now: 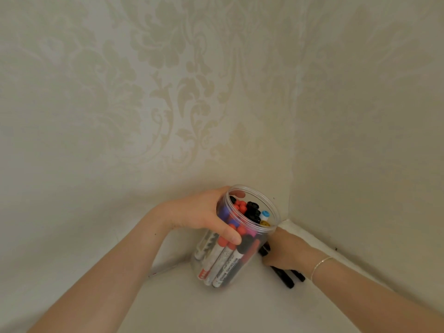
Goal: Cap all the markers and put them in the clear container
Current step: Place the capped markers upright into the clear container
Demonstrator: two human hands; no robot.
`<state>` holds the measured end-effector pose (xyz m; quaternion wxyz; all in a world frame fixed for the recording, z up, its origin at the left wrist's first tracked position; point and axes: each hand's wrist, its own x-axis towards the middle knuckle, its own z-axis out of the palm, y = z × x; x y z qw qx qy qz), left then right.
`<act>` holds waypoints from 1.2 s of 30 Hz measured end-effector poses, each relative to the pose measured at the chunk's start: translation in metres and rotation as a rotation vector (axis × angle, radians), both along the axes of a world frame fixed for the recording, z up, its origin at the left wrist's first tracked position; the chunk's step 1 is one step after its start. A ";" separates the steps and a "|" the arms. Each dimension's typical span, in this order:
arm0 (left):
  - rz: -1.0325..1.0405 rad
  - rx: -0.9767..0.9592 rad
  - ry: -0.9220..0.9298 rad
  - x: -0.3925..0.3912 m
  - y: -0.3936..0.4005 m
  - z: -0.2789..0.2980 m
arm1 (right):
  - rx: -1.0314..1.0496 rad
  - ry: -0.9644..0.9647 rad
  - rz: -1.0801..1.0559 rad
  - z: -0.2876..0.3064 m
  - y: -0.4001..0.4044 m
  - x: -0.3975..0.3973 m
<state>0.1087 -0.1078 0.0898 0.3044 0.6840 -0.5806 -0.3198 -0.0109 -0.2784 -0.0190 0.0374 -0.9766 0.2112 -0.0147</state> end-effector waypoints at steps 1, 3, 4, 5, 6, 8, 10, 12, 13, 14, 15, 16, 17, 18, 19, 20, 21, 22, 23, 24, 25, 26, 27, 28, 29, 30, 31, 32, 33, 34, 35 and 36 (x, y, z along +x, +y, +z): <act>-0.002 -0.003 -0.004 0.000 0.000 0.001 | 0.012 0.020 -0.011 0.000 0.004 0.002; -0.031 0.005 -0.003 -0.002 0.000 0.001 | 0.006 0.025 -0.036 -0.005 0.007 0.008; -0.048 0.012 0.005 -0.002 0.000 0.002 | 0.014 0.031 -0.052 -0.008 0.008 0.011; -0.060 0.017 0.008 -0.001 0.000 0.002 | 0.034 0.042 -0.067 -0.011 0.007 0.015; -0.061 0.019 0.002 -0.001 0.000 0.002 | 0.054 0.052 -0.073 -0.014 0.007 0.018; -0.052 0.021 -0.019 0.000 0.001 0.003 | 0.066 0.095 -0.067 -0.015 0.007 0.022; -0.058 0.034 -0.020 0.000 0.002 0.004 | 0.063 0.125 -0.073 -0.012 0.006 0.025; -0.069 0.043 -0.010 0.000 0.004 0.004 | 0.134 0.098 -0.097 -0.005 0.001 0.027; -0.076 0.044 -0.008 0.000 0.006 0.004 | 0.214 0.042 -0.117 0.001 -0.004 0.029; -0.076 0.042 -0.010 0.000 0.007 0.004 | 0.315 -0.055 -0.149 0.011 -0.009 0.030; -0.079 0.037 -0.010 0.000 0.008 0.004 | 0.421 -0.180 -0.190 0.027 -0.014 0.029; -0.076 0.028 -0.006 0.001 0.009 0.003 | 0.518 -0.336 -0.232 0.047 -0.016 0.026; -0.082 0.022 -0.001 0.002 0.010 0.002 | 0.587 -0.505 -0.253 0.068 -0.016 0.022; -0.087 0.019 0.004 0.003 0.010 0.002 | 0.641 -0.684 -0.249 0.090 -0.014 0.016; -0.088 0.018 0.009 0.004 0.010 0.001 | 0.716 -0.877 -0.217 0.111 -0.009 0.011; -0.088 0.019 0.015 0.004 0.011 0.000 | 0.838 -1.056 -0.149 0.129 -0.003 0.005; -0.088 0.013 0.021 0.005 0.012 -0.001 | 0.983 -1.186 -0.045 0.144 0.006 -0.001; -0.085 0.004 0.025 0.006 0.012 -0.002 | 1.118 -1.245 0.071 0.152 0.014 -0.006; -0.086 0.002 0.027 0.006 0.013 -0.003 | 1.210 -1.228 0.179 0.157 0.022 -0.009; -0.090 0.001 0.031 0.008 0.014 -0.004 | 1.238 -1.156 0.256 0.157 0.030 -0.011; -0.100 0.001 0.042 0.008 0.015 -0.005 | 1.202 -1.066 0.299 0.155 0.036 -0.012; -0.110 -0.001 0.054 0.009 0.016 -0.006 | 1.122 -0.980 0.312 0.151 0.042 -0.012; -0.113 -0.004 0.055 0.009 0.017 -0.006 | 1.037 -0.908 0.307 0.147 0.046 -0.011; -0.106 -0.005 0.047 0.009 0.018 -0.006 | 0.978 -0.856 0.295 0.142 0.049 -0.010; -0.098 -0.001 0.041 0.009 0.019 -0.005 | 0.948 -0.827 0.280 0.139 0.052 -0.009; -0.097 0.003 0.042 0.009 0.019 -0.005 | 0.933 -0.823 0.265 0.137 0.053 -0.007; -0.101 0.008 0.045 0.009 0.019 -0.005 | 0.923 -0.841 0.252 0.136 0.054 -0.007; -0.109 0.012 0.052 0.008 0.019 -0.004 | 0.915 -0.871 0.242 0.136 0.055 -0.006; -0.115 0.016 0.057 0.007 0.019 -0.003 | 0.909 -0.902 0.236 0.137 0.055 -0.005; -0.119 0.020 0.057 0.007 0.018 -0.003 | 0.905 -0.921 0.238 0.138 0.056 -0.005; -0.122 0.026 0.050 0.006 0.017 -0.002 | 0.898 -0.925 0.242 0.139 0.056 -0.005; -0.124 0.031 0.040 0.005 0.015 -0.001 | 0.883 -0.924 0.240 0.140 0.055 -0.005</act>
